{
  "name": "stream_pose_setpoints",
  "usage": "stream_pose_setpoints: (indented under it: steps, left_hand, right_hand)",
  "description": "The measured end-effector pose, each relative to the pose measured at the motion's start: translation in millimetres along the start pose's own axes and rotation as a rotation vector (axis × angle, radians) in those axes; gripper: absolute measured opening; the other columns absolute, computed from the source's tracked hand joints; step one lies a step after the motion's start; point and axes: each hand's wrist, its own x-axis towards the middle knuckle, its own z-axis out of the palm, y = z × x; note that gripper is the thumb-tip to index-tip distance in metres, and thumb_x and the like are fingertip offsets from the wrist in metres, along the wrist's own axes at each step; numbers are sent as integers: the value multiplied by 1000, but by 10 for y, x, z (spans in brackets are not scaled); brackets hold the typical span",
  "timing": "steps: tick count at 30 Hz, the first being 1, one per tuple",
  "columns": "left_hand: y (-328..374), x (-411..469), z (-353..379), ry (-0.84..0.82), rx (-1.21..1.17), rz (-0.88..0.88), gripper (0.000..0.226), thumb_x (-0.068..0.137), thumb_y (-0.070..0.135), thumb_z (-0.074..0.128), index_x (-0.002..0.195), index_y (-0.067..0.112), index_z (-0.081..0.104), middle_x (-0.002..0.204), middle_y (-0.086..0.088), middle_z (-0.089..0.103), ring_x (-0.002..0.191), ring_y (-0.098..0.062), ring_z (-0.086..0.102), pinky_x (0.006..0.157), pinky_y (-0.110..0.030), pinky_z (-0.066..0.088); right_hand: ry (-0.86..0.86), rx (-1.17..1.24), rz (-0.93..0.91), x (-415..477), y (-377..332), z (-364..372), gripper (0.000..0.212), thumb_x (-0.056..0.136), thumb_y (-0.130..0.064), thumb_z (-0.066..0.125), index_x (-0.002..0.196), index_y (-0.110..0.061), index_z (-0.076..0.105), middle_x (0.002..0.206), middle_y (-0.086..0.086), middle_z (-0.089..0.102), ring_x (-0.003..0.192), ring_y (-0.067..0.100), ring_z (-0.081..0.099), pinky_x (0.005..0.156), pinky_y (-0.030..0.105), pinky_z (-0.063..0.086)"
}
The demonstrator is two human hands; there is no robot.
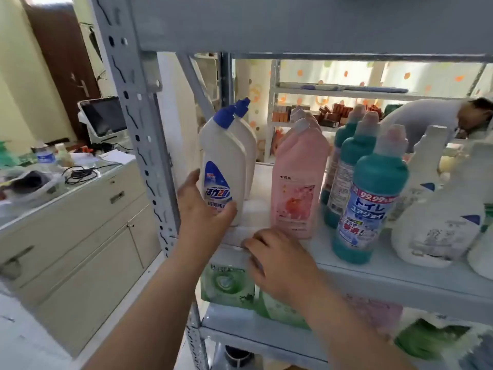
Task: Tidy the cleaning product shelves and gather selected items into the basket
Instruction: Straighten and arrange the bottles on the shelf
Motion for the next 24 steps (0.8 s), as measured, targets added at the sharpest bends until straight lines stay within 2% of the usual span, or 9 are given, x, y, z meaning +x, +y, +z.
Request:
stream_pose_setpoints:
  steps: [2,4,6,9,12,15,17,20,24]
  left_hand:
    - [-51,155,74,-20,-46,-133,97,80,19,85,157,21,25,147,4,36,109,24,45,91,-5,42]
    - [-101,251,103,-97,-40,-245,99,81,28,86,156,27,22,148,2,46,118,-7,57,101,-31,49]
    - [-166,291,128,-120,-4,-297,83,79,33,87,144,31,36,128,6,64,105,-13,67,96,-41,55]
    - [-214,327,121,-136,11,-276,57,79,31,87,118,33,46,98,17,69,76,10,66,71,-23,55]
    - [-221,331,52,-162,9,-266,54,85,27,83,120,31,43,96,22,64,70,22,60,53,-3,43]
    - [-167,230,-80,-188,-4,-225,45,88,26,80,115,30,44,96,20,64,71,20,62,52,-2,43]
    - [-115,100,-216,-222,-68,-198,41,88,24,79,114,30,48,98,15,70,81,7,69,64,-11,52]
    - [-7,-191,-482,-294,-185,-162,36,90,25,77,113,36,51,100,12,74,88,-4,73,75,-27,58]
    - [159,-734,-865,-352,-467,-196,40,83,42,73,118,38,56,111,4,75,98,-20,75,77,-39,64]
  right_hand:
    - [9,-31,-8,8,33,49,38,95,-35,50,127,-24,67,111,-3,62,104,19,56,91,36,51]
    - [16,-37,-24,-3,51,109,41,92,-38,47,125,-24,67,109,-4,61,103,19,55,91,35,50]
    - [55,-44,-42,7,78,127,41,90,-39,46,122,-24,67,107,-4,61,100,18,56,89,35,51]
    - [90,-40,-37,7,97,141,41,89,-37,47,122,-22,68,106,-3,61,99,19,57,87,36,53]
    - [100,-26,-33,1,73,163,42,91,-35,48,124,-21,68,108,-2,62,101,19,56,90,37,52]
    - [81,-5,4,6,54,136,38,94,-34,54,127,-22,67,112,-3,62,105,18,55,94,35,49]
    - [37,41,61,10,29,108,37,96,-37,57,130,-22,64,119,-4,61,110,16,53,97,34,48]
    - [31,296,228,-37,-99,63,47,99,-45,57,143,-31,50,133,-8,57,119,7,52,95,27,44]
    - [77,1014,351,-247,-599,-3,50,91,-72,56,138,-57,47,126,-17,67,118,4,64,96,31,57]
